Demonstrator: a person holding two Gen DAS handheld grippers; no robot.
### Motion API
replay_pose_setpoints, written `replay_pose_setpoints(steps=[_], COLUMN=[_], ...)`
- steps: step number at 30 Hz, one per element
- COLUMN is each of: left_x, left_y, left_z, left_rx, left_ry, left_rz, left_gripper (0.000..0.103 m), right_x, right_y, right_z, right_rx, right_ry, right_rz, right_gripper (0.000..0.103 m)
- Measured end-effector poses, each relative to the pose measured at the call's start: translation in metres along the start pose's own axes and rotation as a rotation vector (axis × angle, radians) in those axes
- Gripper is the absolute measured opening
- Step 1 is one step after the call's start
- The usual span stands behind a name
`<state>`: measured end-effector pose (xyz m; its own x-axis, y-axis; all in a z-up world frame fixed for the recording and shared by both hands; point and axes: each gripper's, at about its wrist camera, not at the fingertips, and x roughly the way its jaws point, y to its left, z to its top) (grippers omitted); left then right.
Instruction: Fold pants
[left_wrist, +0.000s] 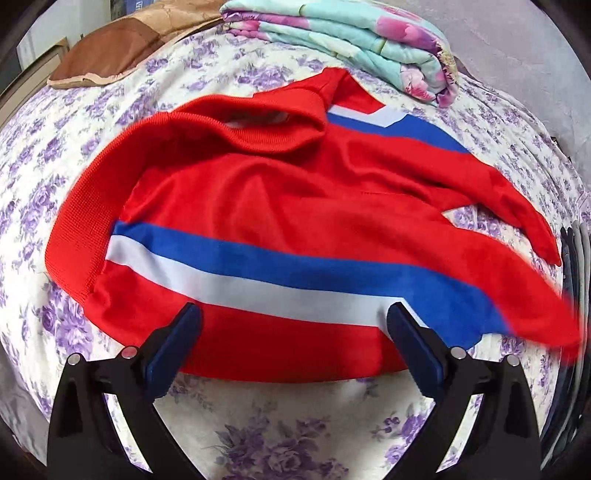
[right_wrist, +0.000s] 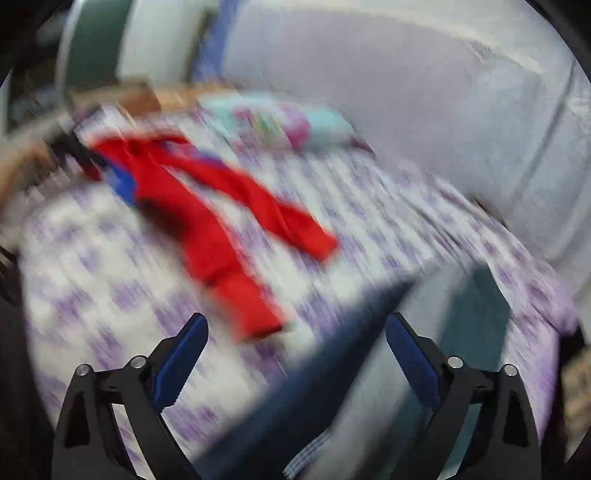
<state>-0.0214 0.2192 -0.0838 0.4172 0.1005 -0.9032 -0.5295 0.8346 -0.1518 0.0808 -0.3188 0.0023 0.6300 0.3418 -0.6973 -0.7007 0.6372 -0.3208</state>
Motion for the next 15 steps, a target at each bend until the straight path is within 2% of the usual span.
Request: replay_pose_setpoints(steps=[4,6,8,9,11,12,13,14,15], left_x=[-0.005,-0.008,-0.012,-0.014,-0.019,-0.020,-0.021,-0.021,-0.021], left_y=[-0.009,-0.009,-0.002,0.005,0.018,0.023,0.028,0.035,0.039], left_z=[0.001,-0.001,-0.002,-0.003,-0.006,-0.007,-0.009,-0.011,-0.012], left_rx=[0.042,0.063,0.053,0.036,0.005,-0.004,-0.012,-0.023,-0.030], left_ry=[-0.006,-0.011,-0.016,-0.020,-0.028,-0.029,-0.030,-0.029,-0.027], left_rz=[0.001,0.018,0.032,0.033,0.040,0.047,0.051,0.048,0.046], left_gripper=[0.098,0.098,0.098,0.098,0.098,0.098,0.098,0.098,0.098], right_x=[0.024,0.048,0.070,0.083,0.104,0.117,0.122,0.121,0.118], right_y=[-0.014,-0.009,-0.003,0.000,0.008,0.017,0.025,0.031,0.032], right_z=[0.000,0.004,0.004,0.007,0.008,0.006,0.007,0.008,0.010], right_rx=[0.248,0.322,0.414,0.445,0.449,0.453,0.452,0.436,0.435], right_ry=[0.055,0.114,0.189,0.215,0.271,0.314,0.322,0.303,0.296], right_rz=[0.085,0.114,0.147,0.155,0.156,0.195,0.206,0.199,0.207], right_gripper=[0.097,0.087,0.054,0.047,0.050,0.050,0.056,0.053,0.043])
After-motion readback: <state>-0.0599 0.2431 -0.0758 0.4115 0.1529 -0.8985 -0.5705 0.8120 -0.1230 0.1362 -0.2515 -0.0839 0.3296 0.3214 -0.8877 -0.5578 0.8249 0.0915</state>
